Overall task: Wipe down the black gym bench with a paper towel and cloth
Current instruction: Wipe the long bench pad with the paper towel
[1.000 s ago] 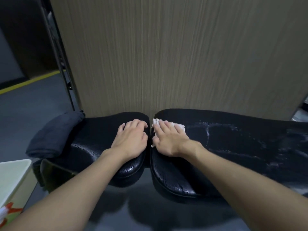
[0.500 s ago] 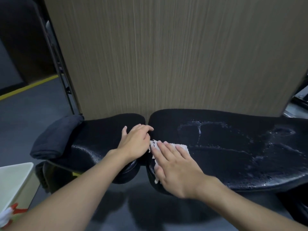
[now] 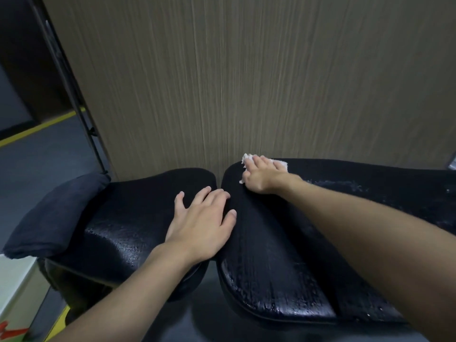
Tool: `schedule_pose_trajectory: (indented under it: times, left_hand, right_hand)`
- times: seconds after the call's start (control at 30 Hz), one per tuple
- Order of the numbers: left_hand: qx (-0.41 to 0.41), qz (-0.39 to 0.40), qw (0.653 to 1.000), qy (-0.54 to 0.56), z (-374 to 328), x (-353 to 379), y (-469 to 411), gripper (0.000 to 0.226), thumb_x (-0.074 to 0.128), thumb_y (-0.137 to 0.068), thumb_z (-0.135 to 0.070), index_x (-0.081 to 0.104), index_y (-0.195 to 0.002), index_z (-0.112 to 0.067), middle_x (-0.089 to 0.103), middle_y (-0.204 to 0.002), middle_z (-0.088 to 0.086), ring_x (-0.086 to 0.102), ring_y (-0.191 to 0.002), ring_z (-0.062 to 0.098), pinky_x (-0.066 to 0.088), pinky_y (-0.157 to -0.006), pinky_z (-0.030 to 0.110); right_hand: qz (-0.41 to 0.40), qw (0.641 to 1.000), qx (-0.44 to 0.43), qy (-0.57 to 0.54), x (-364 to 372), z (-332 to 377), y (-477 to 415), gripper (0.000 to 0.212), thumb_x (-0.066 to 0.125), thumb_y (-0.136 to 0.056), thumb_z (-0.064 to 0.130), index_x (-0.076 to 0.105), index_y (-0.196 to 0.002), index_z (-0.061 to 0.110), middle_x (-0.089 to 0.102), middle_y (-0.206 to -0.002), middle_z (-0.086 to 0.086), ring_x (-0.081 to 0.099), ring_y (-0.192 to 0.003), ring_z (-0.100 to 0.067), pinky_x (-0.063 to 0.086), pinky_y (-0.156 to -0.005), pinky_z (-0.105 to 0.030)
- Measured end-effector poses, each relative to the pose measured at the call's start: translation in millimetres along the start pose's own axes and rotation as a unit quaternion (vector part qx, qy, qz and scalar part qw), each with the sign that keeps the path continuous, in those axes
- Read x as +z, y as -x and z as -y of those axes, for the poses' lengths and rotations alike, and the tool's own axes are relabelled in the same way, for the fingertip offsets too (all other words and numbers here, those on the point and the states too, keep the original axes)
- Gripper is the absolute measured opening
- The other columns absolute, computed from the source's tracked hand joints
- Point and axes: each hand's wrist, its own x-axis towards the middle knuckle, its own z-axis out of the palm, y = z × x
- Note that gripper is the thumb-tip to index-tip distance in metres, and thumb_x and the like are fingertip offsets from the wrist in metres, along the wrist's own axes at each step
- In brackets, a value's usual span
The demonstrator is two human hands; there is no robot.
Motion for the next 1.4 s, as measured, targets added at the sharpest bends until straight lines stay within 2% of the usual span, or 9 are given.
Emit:
schedule_pose_trajectory:
  times: [0.27,0.53,0.63,0.7,0.83,0.93,1.03,1.17,1.4]
  left_hand:
    - [-0.007,0.014,1.0,-0.008,-2,-1,-3,0.052,0.019,-0.1,-0.05,0.03,-0.148,-0.032,0.024,-0.159,-0.015,0.007,-0.149,0.008,0.001,-0.116,0.057]
    - [-0.008,0.026,1.0,0.008,-4,-5,-1,0.053,0.021,-0.1,-0.048,0.03,-0.148,-0.03,0.026,-0.159,-0.013,0.009,-0.149,0.008,0.001,-0.116,0.058]
    - [-0.009,0.028,0.999,0.015,-4,-7,2,0.052,0.022,-0.1,-0.047,0.032,-0.148,-0.028,0.027,-0.159,-0.011,0.01,-0.149,0.009,0.001,-0.116,0.059]
    - [0.0,0.017,0.999,0.028,-6,-10,6,0.05,0.027,-0.1,-0.044,0.034,-0.147,-0.027,0.027,-0.159,-0.011,0.012,-0.149,0.01,0.002,-0.116,0.061]
    - [0.042,0.019,0.998,0.044,-12,-14,13,0.047,0.032,-0.1,-0.04,0.037,-0.146,-0.034,0.026,-0.158,-0.015,0.019,-0.146,0.006,0.001,-0.115,0.063]
    - [0.042,0.034,0.998,0.021,-12,-12,11,0.05,0.029,-0.1,-0.042,0.032,-0.149,-0.035,0.022,-0.16,-0.017,0.018,-0.146,0.005,-0.001,-0.115,0.063]
    - [0.045,0.047,0.998,-0.001,-11,-10,8,0.053,0.025,-0.101,-0.045,0.025,-0.152,-0.035,0.016,-0.161,-0.017,0.015,-0.148,0.007,-0.002,-0.115,0.063]
    - [0.047,0.049,0.998,-0.009,-8,-6,6,0.056,0.022,-0.1,-0.052,0.022,-0.153,-0.036,0.012,-0.162,-0.018,0.012,-0.148,0.006,-0.002,-0.115,0.063]
    - [0.046,0.047,0.998,-0.017,-6,-1,1,0.058,0.017,-0.098,-0.055,0.019,-0.153,-0.037,0.009,-0.162,-0.019,0.008,-0.148,0.004,-0.004,-0.115,0.061]
  right_hand:
    - [0.001,1.0,0.022,0.003,0,3,4,0.065,0.014,-0.099,0.041,-0.002,-0.159,0.021,0.0,-0.167,0.003,-0.006,-0.153,-0.015,-0.002,-0.122,-0.043]
    - [-0.001,0.997,-0.081,0.002,12,19,153,0.062,0.014,-0.103,0.039,-0.008,-0.158,0.021,-0.008,-0.167,0.002,-0.009,-0.152,-0.015,-0.007,-0.122,-0.039]
    - [-0.013,0.993,-0.113,0.025,19,21,206,0.065,0.002,-0.098,0.042,-0.008,-0.158,0.019,-0.009,-0.167,0.002,-0.01,-0.152,-0.015,-0.005,-0.122,-0.039]
    - [-0.018,0.99,-0.13,0.044,22,20,230,0.075,-0.01,-0.088,0.045,-0.009,-0.158,0.018,-0.01,-0.167,0.001,-0.011,-0.152,-0.015,-0.004,-0.122,-0.041]
    - [-0.015,0.989,-0.137,0.061,21,12,247,0.07,-0.005,-0.093,0.05,-0.011,-0.157,0.024,-0.013,-0.166,-0.001,-0.015,-0.151,-0.017,-0.007,-0.122,-0.045]
    - [-0.003,0.991,-0.122,0.05,18,9,229,0.073,-0.01,-0.088,0.05,-0.011,-0.157,0.025,-0.014,-0.166,0.0,-0.015,-0.151,-0.016,-0.008,-0.122,-0.043]
    - [0.018,0.996,-0.087,0.024,12,3,181,0.061,0.009,-0.103,0.044,-0.008,-0.158,0.024,-0.014,-0.166,-0.001,-0.016,-0.151,-0.016,-0.008,-0.122,-0.044]
    - [0.019,0.999,-0.03,-0.005,3,-14,99,0.061,0.015,-0.103,0.044,-0.003,-0.159,0.025,-0.01,-0.167,-0.002,-0.012,-0.152,-0.017,-0.008,-0.122,-0.047]
    - [0.006,0.999,0.053,-0.003,-7,-43,-2,0.065,0.016,-0.096,0.048,0.011,-0.157,0.028,0.016,-0.164,0.0,0.004,-0.152,-0.017,0.0,-0.121,-0.048]
